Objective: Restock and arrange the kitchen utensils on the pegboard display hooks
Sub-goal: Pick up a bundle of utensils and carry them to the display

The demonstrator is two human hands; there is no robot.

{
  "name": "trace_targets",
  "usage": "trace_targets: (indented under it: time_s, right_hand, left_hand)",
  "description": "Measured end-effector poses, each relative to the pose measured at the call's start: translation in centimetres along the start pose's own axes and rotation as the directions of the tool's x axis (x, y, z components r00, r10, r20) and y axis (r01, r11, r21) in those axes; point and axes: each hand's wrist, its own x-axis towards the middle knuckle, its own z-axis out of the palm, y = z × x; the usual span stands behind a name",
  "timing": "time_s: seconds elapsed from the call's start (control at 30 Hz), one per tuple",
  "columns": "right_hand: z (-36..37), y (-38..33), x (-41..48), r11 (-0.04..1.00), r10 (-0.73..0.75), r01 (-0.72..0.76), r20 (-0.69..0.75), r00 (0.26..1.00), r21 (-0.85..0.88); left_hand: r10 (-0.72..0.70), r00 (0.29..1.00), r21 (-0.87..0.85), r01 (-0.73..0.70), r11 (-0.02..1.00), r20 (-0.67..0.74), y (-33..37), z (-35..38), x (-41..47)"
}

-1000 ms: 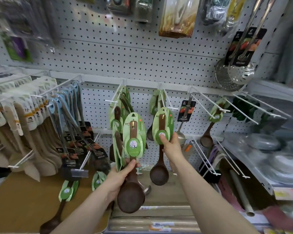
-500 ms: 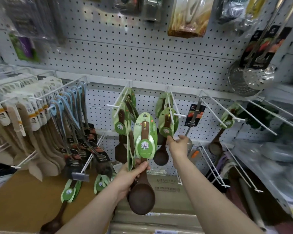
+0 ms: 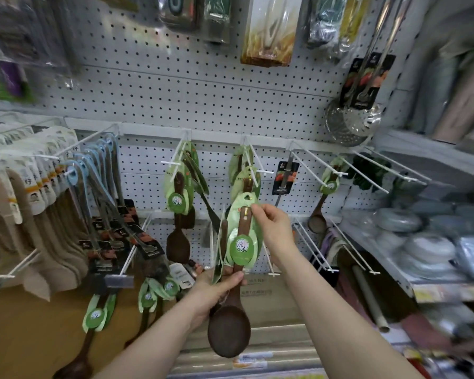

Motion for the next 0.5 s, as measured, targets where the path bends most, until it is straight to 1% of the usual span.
trace_targets:
  time_s: [0.07, 0.13, 0.2, 0.33, 0.5]
  right_hand:
    - [-0.3, -0.5, 0.0, 0.999, -0.028, 0.03, -0.066, 0.997, 0.037]
    - [-0.4, -1.0, 0.3, 0.998, -0.044, 0.049, -0.119, 0.992, 0.039]
    - [-0.5, -1.4, 0.6, 0.997, -0.058, 0.063, -0.128, 0.99, 0.035]
    - [-0.6, -1.4, 1.3, 0.999, -0.011, 0.016, -0.146, 0.989, 0.03]
    - [-0.3, -0.9, 2.1, 0.999, -0.041, 0.041, -0.119, 0.992, -0.002]
  left_hand:
    - [-0.041, 0.999, -0.029, 0.041, 0.999, 0.021, 0.5, -0.2, 0.0]
    - [-0.063, 0.997, -0.011, 0.063, 0.998, 0.041, 0.8, -0.5, 0.1]
    - [-0.066, 0.997, 0.031, 0.065, 0.997, 0.043, 0.7, -0.9, 0.3]
    - [-0.085, 0.996, 0.097, 0.084, 0.992, 0.004, 0.1, -1.2, 0.4]
    - [-0.112, 0.993, 0.102, 0.116, 0.988, -0.042, -0.8, -2.6, 0.7]
